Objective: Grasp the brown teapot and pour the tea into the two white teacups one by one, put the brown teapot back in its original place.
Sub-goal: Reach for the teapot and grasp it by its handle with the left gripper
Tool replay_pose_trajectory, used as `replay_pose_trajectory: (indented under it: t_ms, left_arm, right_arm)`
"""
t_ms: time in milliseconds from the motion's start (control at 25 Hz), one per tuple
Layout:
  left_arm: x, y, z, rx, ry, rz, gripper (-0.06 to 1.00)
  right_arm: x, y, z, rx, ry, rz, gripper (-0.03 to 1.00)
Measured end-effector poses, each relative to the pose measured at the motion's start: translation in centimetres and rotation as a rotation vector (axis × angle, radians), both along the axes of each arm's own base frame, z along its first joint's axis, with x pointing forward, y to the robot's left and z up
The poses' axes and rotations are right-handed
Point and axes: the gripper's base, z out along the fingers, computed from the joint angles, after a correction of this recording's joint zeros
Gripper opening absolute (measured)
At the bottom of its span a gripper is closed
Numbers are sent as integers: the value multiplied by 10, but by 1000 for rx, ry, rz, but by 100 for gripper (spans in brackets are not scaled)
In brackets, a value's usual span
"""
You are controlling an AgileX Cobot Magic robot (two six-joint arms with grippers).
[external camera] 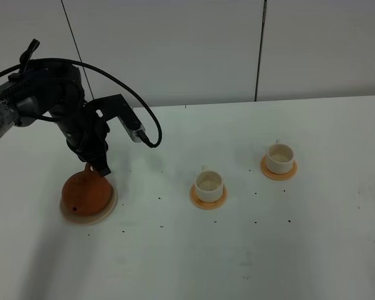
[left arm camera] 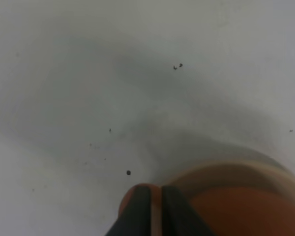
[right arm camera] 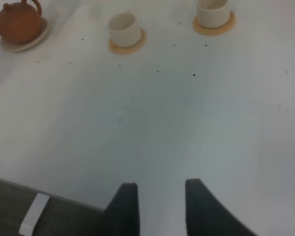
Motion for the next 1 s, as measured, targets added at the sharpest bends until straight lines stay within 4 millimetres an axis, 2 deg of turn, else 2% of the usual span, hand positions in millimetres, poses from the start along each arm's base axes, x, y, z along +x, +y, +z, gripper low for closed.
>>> replay_pose_trajectory:
  t_ms: [1000]
  left_arm:
    - [-2, 4, 0, 25, 30, 19, 12]
  right_arm:
    - [0, 0, 0, 0, -1, 0, 23]
